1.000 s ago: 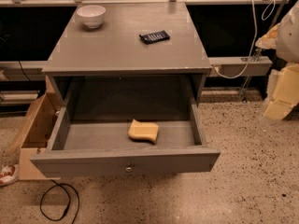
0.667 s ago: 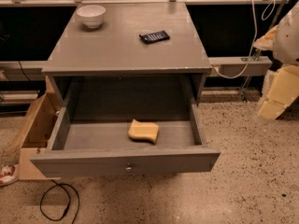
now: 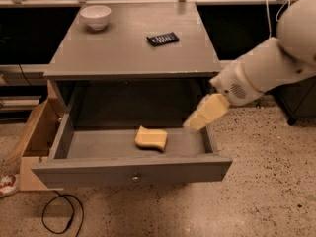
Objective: Pick sponge from top drawer and place on counter
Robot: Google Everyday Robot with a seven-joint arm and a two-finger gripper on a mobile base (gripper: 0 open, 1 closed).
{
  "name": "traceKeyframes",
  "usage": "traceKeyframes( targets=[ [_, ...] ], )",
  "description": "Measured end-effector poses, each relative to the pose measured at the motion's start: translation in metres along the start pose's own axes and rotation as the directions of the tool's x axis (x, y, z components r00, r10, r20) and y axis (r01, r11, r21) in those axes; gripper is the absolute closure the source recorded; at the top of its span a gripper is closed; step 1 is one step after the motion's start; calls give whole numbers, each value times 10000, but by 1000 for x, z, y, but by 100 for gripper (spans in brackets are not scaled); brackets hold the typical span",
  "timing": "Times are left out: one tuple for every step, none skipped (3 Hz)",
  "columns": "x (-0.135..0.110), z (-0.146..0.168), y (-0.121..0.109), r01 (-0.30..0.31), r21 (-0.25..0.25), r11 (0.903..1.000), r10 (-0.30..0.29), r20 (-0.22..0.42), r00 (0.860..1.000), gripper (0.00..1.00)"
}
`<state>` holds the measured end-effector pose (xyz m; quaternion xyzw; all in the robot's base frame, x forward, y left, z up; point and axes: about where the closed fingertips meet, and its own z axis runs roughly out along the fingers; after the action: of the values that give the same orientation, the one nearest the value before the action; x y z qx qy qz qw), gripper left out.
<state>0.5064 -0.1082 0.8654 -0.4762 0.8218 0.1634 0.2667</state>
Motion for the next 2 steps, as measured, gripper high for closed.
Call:
traceKeyframes(
  targets=[
    [-28,39,-9,-477,-130,9988,487,988,9939,0],
    [-32,39,-14,-487,29,9988,480,1135,9924,0]
  ],
)
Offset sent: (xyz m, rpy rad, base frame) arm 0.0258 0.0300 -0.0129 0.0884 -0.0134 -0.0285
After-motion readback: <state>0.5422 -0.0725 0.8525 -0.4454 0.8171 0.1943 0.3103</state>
